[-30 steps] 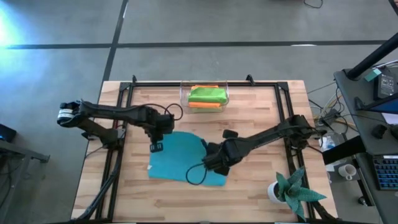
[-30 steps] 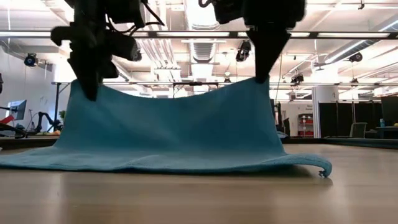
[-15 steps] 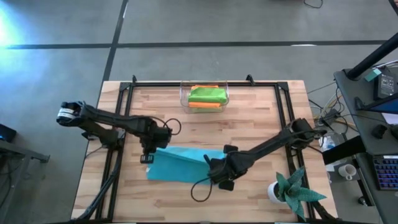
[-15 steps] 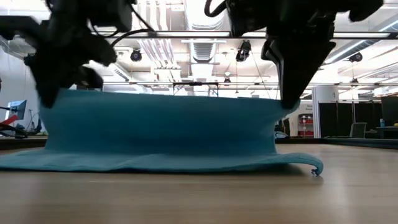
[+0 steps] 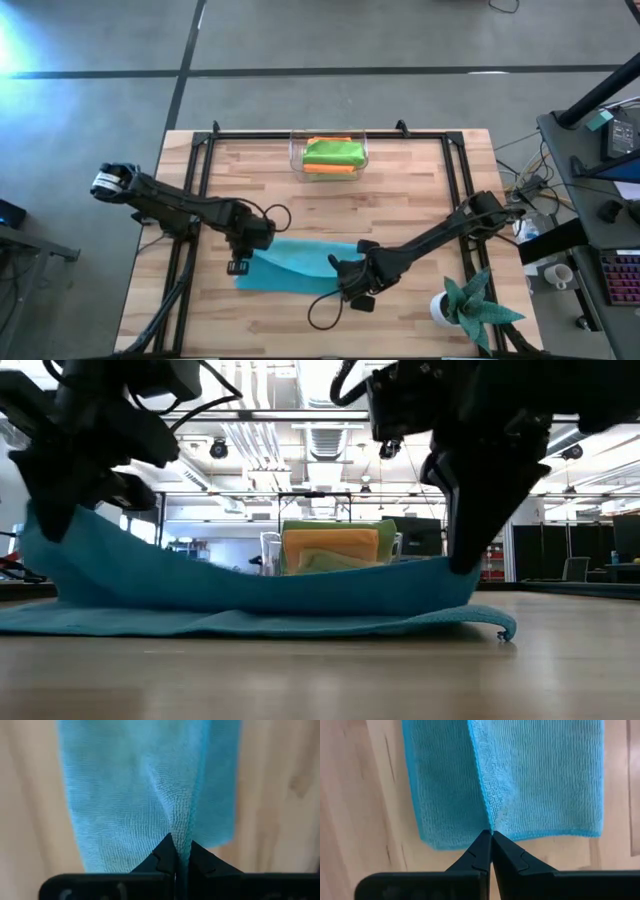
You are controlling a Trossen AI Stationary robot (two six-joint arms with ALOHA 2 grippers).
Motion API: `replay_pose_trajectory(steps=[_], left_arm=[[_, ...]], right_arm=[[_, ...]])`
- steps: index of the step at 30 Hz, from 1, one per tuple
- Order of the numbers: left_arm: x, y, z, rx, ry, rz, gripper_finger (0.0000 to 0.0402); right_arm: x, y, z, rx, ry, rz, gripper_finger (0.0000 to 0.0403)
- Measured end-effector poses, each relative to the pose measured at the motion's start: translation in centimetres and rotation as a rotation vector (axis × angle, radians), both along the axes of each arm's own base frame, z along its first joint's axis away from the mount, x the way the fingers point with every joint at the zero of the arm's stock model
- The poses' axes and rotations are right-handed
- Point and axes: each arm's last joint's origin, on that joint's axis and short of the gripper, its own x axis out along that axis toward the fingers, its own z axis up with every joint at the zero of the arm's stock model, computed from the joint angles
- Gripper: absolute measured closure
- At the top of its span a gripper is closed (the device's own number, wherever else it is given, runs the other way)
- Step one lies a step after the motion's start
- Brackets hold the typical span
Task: Fold microfiber towels
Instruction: Fold the blue microfiber towel
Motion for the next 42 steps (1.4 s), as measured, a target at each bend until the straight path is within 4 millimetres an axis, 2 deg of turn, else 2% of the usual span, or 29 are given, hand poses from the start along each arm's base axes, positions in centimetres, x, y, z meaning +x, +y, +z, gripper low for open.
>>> replay_pose_trajectory(steps=[12,17,29,42], left_arm=[[-0.5,-2.0,0.0,-0.062,0.034,-0.03,0.0402],[-0.5,-2.2,0.0,-0.068,0.03,-0.024,0.0402],[-0.4,-2.3,-0.3,-0.064,0.037,-0.037,0.04],[-0.2,-2.4,-0.2,-0.107,0.023,-0.04,0.0308]], right_arm=[[-0.2,1.3,-0.2,0.069,-0.028,0.02,0.0394],[-0.5,2.0,-0.3,0.083,-0.036,0.028,0.0394],[-0.6,2.0,-0.6,0.106,-0.023,0.006,0.0392],[-0.3,2.2,-0.2,0.117,-0.044,0.007,0.0314]])
